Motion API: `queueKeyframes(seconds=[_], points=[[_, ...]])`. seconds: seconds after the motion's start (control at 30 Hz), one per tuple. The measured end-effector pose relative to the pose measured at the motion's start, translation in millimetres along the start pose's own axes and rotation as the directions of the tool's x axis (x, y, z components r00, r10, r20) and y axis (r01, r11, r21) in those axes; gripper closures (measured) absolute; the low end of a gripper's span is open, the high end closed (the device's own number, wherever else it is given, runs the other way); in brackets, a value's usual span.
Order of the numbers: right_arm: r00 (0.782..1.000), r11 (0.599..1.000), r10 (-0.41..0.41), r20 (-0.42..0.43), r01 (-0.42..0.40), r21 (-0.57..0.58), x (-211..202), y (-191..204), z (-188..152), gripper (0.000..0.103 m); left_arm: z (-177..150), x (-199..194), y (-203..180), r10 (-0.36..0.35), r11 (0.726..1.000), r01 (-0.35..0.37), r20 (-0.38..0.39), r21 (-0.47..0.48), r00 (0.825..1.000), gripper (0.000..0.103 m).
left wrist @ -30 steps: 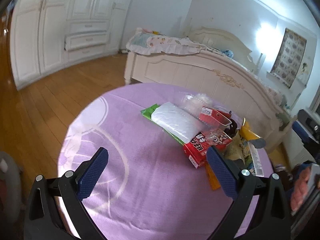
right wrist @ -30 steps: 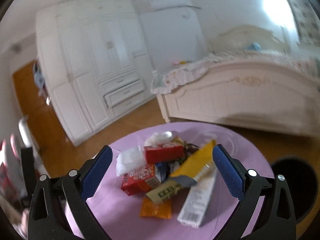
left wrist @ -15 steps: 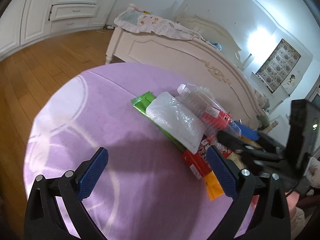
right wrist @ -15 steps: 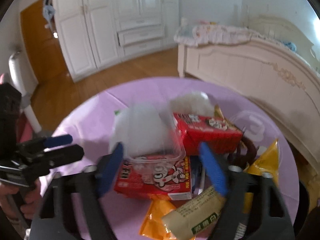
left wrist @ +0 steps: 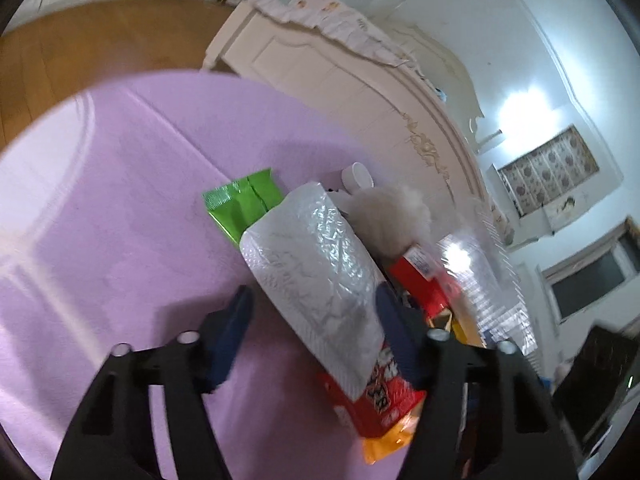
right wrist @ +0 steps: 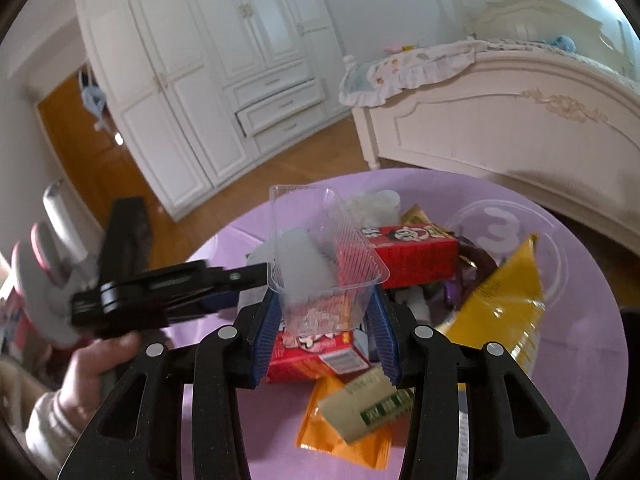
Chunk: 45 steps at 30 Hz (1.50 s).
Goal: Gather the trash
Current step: 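Grasp the clear plastic tray with the right tool while the left tool grasps the bubble-wrap bag, then carry both items over the black bin and open both tools to drop them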
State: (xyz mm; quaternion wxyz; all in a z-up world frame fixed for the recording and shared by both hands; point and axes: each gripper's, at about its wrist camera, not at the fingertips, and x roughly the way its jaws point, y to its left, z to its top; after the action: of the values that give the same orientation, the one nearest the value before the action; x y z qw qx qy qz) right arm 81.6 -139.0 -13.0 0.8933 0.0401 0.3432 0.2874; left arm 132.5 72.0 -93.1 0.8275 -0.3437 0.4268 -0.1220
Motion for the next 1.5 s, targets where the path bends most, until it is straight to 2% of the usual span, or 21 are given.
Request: queueKeyframes(seconds=[0.07,0.2,0.27,0.57,0.7,0.8,0.87,1.0,1.17,1.27,1.4,1.5], points=[[1.000,1.000,0.001,0.013,-0.002,0.013,-6.9,-3.3,-2.2,0.060,-0.4,4.6,1.8,0.013,1.000,-0.014,-0.003,-0.015,1.000,0.062],[0.999,0.999,0.003,0.033,-0.005,0.053,-18.6,-16.4,-10.7,0.060,-5.9,-6.9,-2.6,0.014,1.000,-0.013,0.052,-0.020,0.999,0.078],[0.999,0.997,0.014,0.043,-0.017,0.074,-23.5,-20.7,-14.8,0.060,-12.2,-19.1,-7.1,0.017,1.000,-0.017,0.083,0.002,0.996,0.081],[0.992,0.990,0.054,0.111,-0.067,0.122,-56.1,-37.3,-29.7,0.060,-35.5,-67.5,-30.6,0.044,0.992,-0.063,0.168,0.109,0.985,0.085],[0.992,0.988,0.055,0.109,-0.070,0.136,-68.2,-44.8,-42.7,0.060,-52.2,-64.8,-21.9,0.079,0.989,-0.092,0.108,0.115,0.991,0.084],[0.994,0.988,0.050,0.096,-0.063,0.139,-75.7,-48.6,-54.5,0.060,-67.5,-62.7,0.3,0.119,0.990,-0.124,0.068,0.072,0.991,0.083],[0.995,0.989,0.041,0.088,-0.053,0.137,-79.6,-49.7,-63.4,0.060,-73.3,-66.3,9.6,0.130,0.989,-0.134,0.069,0.055,0.989,0.083],[0.996,0.989,0.038,0.082,-0.049,0.140,-86.5,-49.0,-80.1,0.060,-86.1,-78.9,12.9,0.102,0.993,-0.107,0.077,0.055,0.992,0.084],[0.993,0.989,0.045,0.107,-0.059,0.138,-99.1,-46.3,-86.4,0.060,-98.5,-96.5,-3.5,0.075,0.990,-0.087,0.107,0.108,0.991,0.087],[0.987,0.984,0.062,0.148,-0.085,0.155,-113.8,-52.2,-85.7,0.060,-101.0,-111.1,-25.3,0.068,0.983,-0.093,0.152,0.159,0.986,0.089],[0.973,0.974,0.060,0.223,-0.106,0.198,-141.6,-71.3,-83.6,0.060,-96.0,-122.7,-69.1,0.024,0.968,-0.074,0.206,0.241,0.978,0.090],[0.962,0.969,0.020,0.273,-0.085,0.230,-164.8,-90.9,-83.8,0.060,-92.4,-111.9,-108.1,-0.036,0.950,-0.026,0.193,0.311,0.981,0.091]])
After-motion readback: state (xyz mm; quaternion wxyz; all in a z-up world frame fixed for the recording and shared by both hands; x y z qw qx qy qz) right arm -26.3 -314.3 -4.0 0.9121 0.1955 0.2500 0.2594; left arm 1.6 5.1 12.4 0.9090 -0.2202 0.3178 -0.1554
